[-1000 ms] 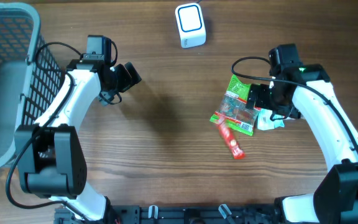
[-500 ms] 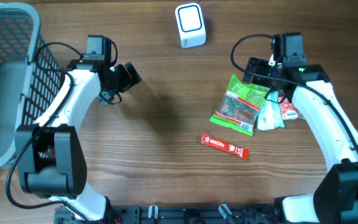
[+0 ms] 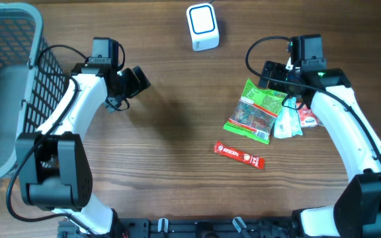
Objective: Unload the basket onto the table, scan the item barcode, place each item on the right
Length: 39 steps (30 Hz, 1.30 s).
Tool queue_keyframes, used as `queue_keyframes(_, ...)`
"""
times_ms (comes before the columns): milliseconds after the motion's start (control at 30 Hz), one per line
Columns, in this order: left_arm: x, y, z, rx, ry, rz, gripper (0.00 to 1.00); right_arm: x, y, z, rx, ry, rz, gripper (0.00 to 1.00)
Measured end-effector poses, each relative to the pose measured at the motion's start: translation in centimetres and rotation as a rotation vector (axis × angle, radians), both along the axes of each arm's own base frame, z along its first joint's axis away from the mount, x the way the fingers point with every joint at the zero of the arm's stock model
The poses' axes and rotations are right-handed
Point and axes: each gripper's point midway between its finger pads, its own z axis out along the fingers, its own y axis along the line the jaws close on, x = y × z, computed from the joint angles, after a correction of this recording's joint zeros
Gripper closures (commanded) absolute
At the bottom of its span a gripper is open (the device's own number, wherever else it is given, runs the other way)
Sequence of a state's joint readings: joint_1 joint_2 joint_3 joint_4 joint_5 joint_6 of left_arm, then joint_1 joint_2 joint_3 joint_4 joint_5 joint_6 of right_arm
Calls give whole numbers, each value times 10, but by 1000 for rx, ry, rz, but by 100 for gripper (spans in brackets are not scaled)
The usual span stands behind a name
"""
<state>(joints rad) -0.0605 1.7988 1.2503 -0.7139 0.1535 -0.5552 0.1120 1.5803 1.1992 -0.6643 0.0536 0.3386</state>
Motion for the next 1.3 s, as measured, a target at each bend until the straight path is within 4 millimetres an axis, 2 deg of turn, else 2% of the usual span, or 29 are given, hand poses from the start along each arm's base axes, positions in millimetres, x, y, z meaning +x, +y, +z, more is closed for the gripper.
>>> queue_keyframes(33,0,0,0,0,0,0,0,-1,0,6,2,-15,0,0)
queue_keyframes(100,0,0,0,0,0,0,0,-4,0,34,10,-90,0,0)
queue_keyframes(133,0,0,0,0,0,0,0,-8,-1,56,16,-149,0,0)
queue_keyframes(200,0,0,0,0,0,0,0,-25,-3,115,36,-314,0,0)
queue_keyframes(233,0,0,0,0,0,0,0,-40,-5,153,48,-423,-1,0)
queue_keyframes(367,0,0,0,0,0,0,0,-90,-10,230,75,-671,-1,0)
queue_keyframes(533,0,0,0,0,0,0,0,-137,-22,270,68,-824,-34,0)
queue_keyframes(633,0,0,0,0,0,0,0,-173,-31,274,55,-852,-57,0)
queue_keyframes(733,0,0,0,0,0,0,0,-209,-43,293,46,-987,-98,0)
queue_keyframes(800,0,0,0,0,0,0,0,-226,-47,302,26,-1112,-95,0)
queue_keyframes(900,0,0,0,0,0,0,0,-236,-45,301,-36,-1281,-48,0)
queue_keyframes(1067,0,0,0,0,0,0,0,-235,-35,287,-98,-1560,17,0)
queue_keyframes(1200,0,0,0,0,0,0,0,-214,-26,250,-108,-1622,57,0)
queue_keyframes(1300,0,0,0,0,0,0,0,-191,-19,206,-106,-1568,90,0)
